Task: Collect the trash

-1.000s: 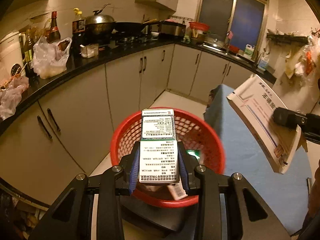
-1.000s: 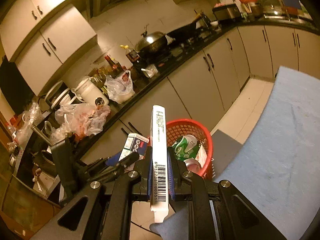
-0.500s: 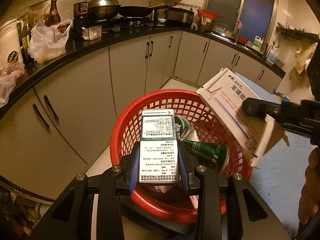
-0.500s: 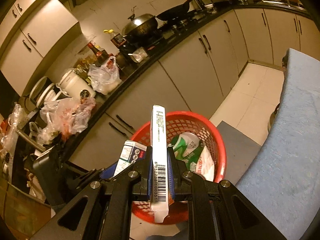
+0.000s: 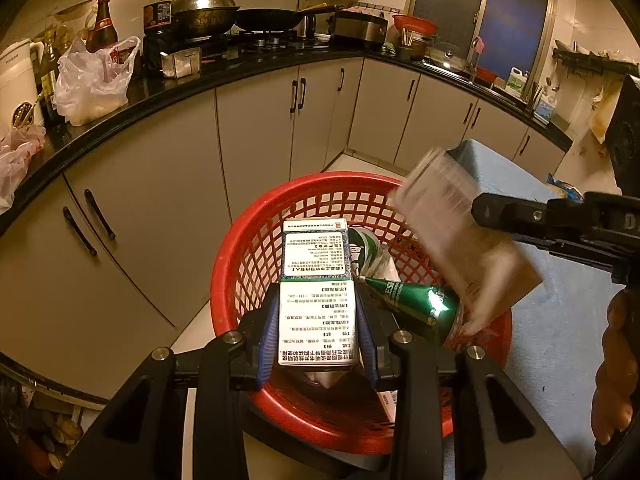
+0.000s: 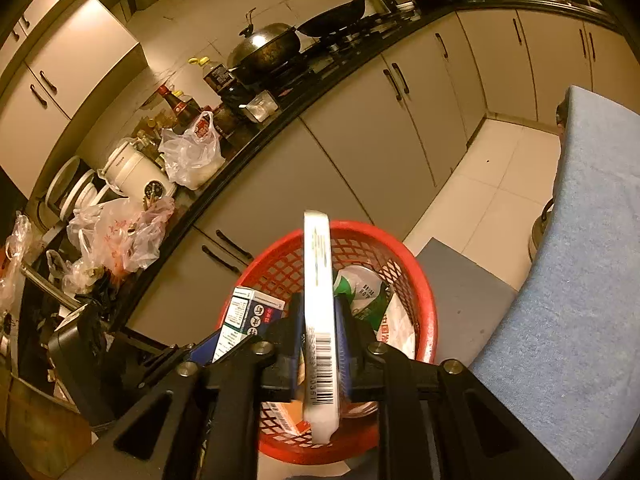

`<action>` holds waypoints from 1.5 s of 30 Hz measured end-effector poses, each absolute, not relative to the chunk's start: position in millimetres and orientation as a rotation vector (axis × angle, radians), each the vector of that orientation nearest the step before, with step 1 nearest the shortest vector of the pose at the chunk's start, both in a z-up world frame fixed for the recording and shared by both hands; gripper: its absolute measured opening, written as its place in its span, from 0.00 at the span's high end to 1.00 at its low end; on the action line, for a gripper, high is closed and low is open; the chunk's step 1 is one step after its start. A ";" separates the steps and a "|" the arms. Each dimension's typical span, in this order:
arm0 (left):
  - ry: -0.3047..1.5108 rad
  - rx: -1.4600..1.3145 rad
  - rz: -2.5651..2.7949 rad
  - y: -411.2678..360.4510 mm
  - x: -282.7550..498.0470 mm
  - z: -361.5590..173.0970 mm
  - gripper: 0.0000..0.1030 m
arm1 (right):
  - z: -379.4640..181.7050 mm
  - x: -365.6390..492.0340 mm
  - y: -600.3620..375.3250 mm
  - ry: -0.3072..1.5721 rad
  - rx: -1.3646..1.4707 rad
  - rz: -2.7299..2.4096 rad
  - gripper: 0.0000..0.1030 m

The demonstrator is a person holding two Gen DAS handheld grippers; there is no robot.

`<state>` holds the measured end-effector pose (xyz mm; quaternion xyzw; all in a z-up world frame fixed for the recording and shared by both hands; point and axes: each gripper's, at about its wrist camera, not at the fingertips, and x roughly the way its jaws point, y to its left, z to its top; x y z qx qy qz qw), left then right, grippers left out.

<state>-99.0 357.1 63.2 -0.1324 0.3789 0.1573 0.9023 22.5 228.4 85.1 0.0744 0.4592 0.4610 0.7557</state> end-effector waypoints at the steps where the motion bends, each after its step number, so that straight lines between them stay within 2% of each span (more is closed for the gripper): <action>1: 0.784 -0.275 0.326 356.9 -99.2 63.6 0.67 | 86.7 21.9 226.3 0.994 0.167 1.002 0.66; 3: 0.781 -0.274 0.330 357.5 -99.7 65.1 0.60 | 90.0 20.9 223.9 0.980 0.170 1.000 0.64; 7: 0.777 -0.268 0.329 354.5 -101.5 68.2 0.59 | 94.0 18.2 219.8 0.974 0.176 1.008 0.64; 12: 0.768 -0.256 0.346 350.6 -104.1 71.6 0.50 | 98.1 15.2 207.8 0.966 0.194 0.999 0.64; 13: 0.760 -0.251 0.350 349.0 -105.9 73.5 0.49 | 99.7 14.3 204.8 0.961 0.194 0.993 0.62; 15: 0.744 -0.250 0.363 347.8 -109.5 77.5 0.38 | 104.0 12.3 196.8 0.946 0.197 0.987 0.58; 18: 0.712 -0.242 0.402 345.3 -115.8 84.5 0.25 | 111.6 8.3 187.3 0.913 0.183 0.964 0.43; 20: 0.702 -0.232 0.438 343.6 -118.3 88.2 0.19 | 116.8 3.6 180.6 0.889 0.174 0.947 0.40; 25: 0.680 -0.187 0.545 337.6 -125.7 92.4 0.15 | 123.7 -8.5 168.7 0.849 0.132 0.897 0.21; 28: 0.676 -0.163 0.601 333.4 -129.8 93.7 0.12 | 124.3 -18.3 159.4 0.826 0.099 0.865 0.16; 30: 0.671 -0.131 0.642 327.2 -132.0 95.1 0.07 | 124.1 -22.6 153.7 0.809 0.076 0.831 0.12; 37: 0.761 0.050 0.762 293.4 -133.5 93.4 0.04 | 121.9 -52.1 118.8 0.728 -0.037 0.702 0.09; 41: 0.702 0.060 0.735 269.0 -158.2 93.1 0.04 | 122.6 -79.9 97.7 0.669 -0.076 0.659 0.09; 45: 0.643 -0.012 0.670 251.7 -191.0 93.0 0.04 | 124.7 -114.2 71.8 0.591 -0.093 0.612 0.05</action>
